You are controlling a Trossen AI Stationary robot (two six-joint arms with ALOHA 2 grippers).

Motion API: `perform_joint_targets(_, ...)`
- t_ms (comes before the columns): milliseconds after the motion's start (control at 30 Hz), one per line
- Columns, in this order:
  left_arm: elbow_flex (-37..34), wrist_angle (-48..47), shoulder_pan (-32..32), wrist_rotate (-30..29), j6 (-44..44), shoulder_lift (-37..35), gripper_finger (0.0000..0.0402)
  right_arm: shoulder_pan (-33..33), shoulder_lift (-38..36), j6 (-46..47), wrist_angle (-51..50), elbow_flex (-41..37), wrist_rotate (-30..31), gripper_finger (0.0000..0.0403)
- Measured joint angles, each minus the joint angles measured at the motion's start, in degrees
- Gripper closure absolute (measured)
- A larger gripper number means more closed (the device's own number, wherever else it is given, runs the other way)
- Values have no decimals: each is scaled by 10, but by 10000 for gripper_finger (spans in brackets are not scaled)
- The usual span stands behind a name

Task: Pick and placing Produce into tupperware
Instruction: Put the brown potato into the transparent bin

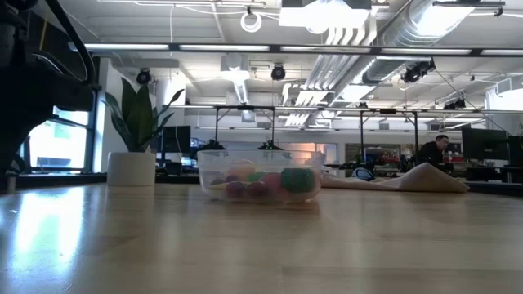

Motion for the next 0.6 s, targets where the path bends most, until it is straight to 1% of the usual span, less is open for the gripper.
perform_joint_targets(467,0,1,0,-6,3,0,142,0,0,0,0,0,0,272)
perform_joint_targets(600,0,0,0,14,11,11,142,0,0,0,0,0,0,272)
